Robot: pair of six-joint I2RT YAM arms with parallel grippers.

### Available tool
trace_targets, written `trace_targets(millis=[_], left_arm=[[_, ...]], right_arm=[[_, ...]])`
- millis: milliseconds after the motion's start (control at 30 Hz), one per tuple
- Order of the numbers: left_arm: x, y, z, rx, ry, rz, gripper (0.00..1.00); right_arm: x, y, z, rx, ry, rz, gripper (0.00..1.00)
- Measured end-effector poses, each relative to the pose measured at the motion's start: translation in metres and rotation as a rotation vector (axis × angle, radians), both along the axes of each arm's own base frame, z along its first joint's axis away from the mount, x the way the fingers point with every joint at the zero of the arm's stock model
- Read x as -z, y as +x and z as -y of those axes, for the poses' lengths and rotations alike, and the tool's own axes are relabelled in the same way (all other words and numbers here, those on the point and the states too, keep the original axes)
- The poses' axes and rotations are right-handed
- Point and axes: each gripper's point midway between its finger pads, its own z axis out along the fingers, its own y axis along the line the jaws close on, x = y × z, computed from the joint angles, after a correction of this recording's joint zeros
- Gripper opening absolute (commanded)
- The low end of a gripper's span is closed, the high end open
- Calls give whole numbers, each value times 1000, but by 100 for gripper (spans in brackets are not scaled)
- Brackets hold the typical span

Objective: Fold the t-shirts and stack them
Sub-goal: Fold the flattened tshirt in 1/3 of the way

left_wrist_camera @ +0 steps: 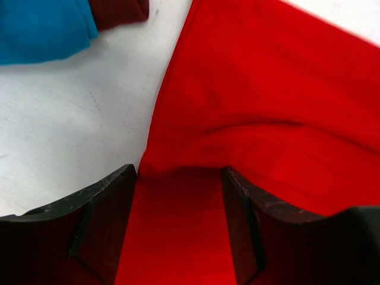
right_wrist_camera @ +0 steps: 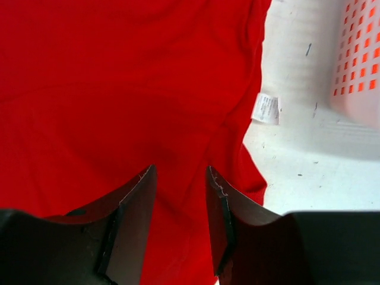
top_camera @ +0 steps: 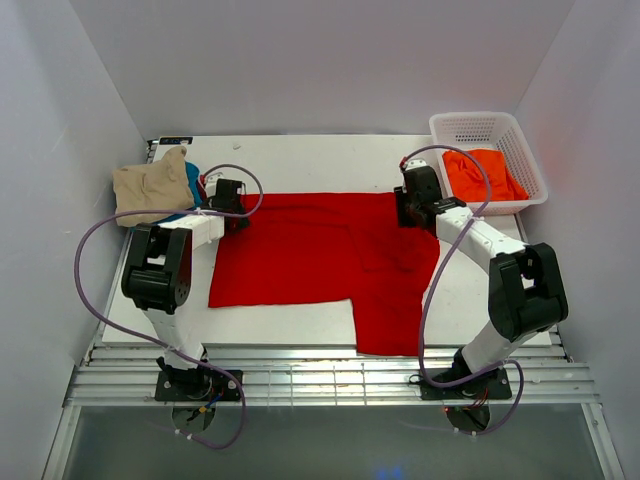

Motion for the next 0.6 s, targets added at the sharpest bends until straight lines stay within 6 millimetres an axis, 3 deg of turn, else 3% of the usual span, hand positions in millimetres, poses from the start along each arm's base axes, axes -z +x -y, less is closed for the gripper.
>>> trace_targets(millis=[67,400,600], left_arm=[[9,-5,-1,-2,4,-30,71],[4,-1,-4,-16,16,-9,71],[-11,3,-8,-37,32,36,70]], right_arm=[[5,-4,-1,-4,-3,-13,44],[5,-5,-6,-15,-1,-11,44],[15,-6,-8,-20,-10,-35,44]])
